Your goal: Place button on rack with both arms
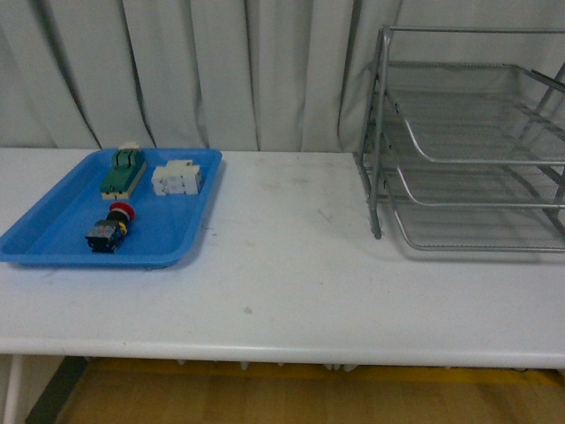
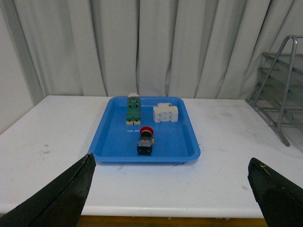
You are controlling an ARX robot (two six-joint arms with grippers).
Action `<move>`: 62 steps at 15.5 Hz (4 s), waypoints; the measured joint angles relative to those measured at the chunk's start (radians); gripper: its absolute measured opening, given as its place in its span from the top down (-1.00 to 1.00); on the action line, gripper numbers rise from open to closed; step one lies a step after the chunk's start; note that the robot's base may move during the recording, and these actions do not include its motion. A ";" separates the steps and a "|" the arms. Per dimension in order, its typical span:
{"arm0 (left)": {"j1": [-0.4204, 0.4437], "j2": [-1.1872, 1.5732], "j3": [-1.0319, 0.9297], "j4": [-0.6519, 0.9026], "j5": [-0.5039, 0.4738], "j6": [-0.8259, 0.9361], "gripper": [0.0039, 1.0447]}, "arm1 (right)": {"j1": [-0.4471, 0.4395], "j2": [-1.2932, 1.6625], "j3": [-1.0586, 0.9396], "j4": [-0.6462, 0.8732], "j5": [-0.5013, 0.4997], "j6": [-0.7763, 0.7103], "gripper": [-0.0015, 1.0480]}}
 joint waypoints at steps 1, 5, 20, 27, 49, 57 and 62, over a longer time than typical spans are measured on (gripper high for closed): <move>0.000 0.000 0.000 0.000 0.000 0.000 -0.88 | 0.000 0.000 0.000 0.000 0.000 0.000 -0.87; 0.000 0.000 0.000 0.000 0.000 0.000 -0.88 | -0.097 0.372 0.093 -0.078 -0.219 0.266 -0.87; 0.000 0.000 0.000 0.000 0.000 0.000 -0.88 | -0.078 1.987 0.694 0.979 -0.262 1.088 -0.87; 0.000 0.000 0.000 0.000 0.000 0.000 -0.88 | -0.066 2.044 0.779 0.937 -0.254 1.085 -0.87; 0.000 0.000 0.000 0.000 0.000 0.000 -0.88 | -0.087 2.050 0.427 1.294 -0.259 1.383 0.94; 0.000 0.000 0.000 0.000 0.000 0.000 -0.88 | -0.110 1.922 0.298 1.291 -0.296 1.226 -0.56; 0.000 0.000 0.000 0.000 0.000 0.000 -0.88 | -0.069 1.518 0.082 1.179 -0.251 0.902 -0.74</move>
